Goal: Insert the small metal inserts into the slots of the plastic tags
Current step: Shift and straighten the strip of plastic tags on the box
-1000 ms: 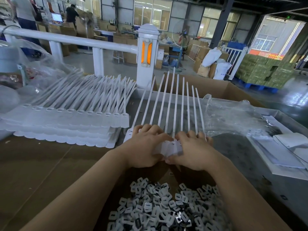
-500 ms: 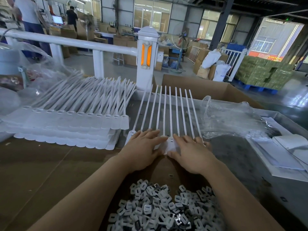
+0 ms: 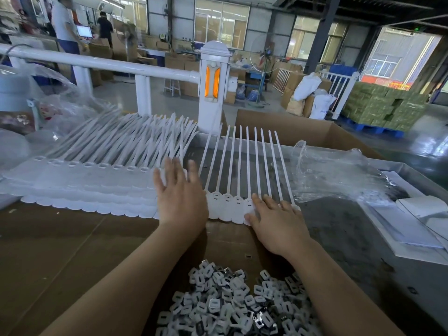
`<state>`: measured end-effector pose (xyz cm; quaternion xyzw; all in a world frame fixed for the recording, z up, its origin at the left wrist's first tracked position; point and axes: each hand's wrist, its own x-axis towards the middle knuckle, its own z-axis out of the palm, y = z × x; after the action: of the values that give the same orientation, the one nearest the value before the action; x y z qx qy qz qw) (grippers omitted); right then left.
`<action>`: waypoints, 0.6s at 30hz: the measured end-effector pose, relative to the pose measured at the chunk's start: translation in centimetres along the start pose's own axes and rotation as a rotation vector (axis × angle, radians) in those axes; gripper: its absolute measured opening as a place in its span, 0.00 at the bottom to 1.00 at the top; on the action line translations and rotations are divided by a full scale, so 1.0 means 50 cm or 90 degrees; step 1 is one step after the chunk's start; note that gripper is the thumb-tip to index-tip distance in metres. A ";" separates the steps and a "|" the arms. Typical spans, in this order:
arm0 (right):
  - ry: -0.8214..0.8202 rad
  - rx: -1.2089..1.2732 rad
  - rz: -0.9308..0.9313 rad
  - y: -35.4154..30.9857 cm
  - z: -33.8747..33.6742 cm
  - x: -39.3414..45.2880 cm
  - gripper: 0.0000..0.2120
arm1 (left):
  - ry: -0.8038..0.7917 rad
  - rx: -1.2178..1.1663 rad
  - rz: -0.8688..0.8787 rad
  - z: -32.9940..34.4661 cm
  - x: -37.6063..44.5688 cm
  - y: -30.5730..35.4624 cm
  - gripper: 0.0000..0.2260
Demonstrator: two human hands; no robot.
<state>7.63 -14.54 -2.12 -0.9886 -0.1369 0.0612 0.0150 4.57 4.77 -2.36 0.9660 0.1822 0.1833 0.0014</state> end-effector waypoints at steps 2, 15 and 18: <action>0.000 0.001 -0.009 -0.001 0.000 0.000 0.30 | -0.038 -0.013 -0.075 -0.002 0.007 -0.017 0.30; 0.184 0.424 -0.074 -0.026 -0.038 -0.017 0.20 | 0.314 -0.152 0.232 -0.046 -0.030 0.027 0.23; 0.055 0.785 -0.025 -0.027 -0.060 -0.028 0.24 | 0.353 -0.183 0.385 -0.050 -0.052 0.059 0.21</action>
<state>6.30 -13.67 1.08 -0.7968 -0.0941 0.0883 0.5902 2.47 0.95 -0.72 0.8800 -0.1427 0.4518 0.0335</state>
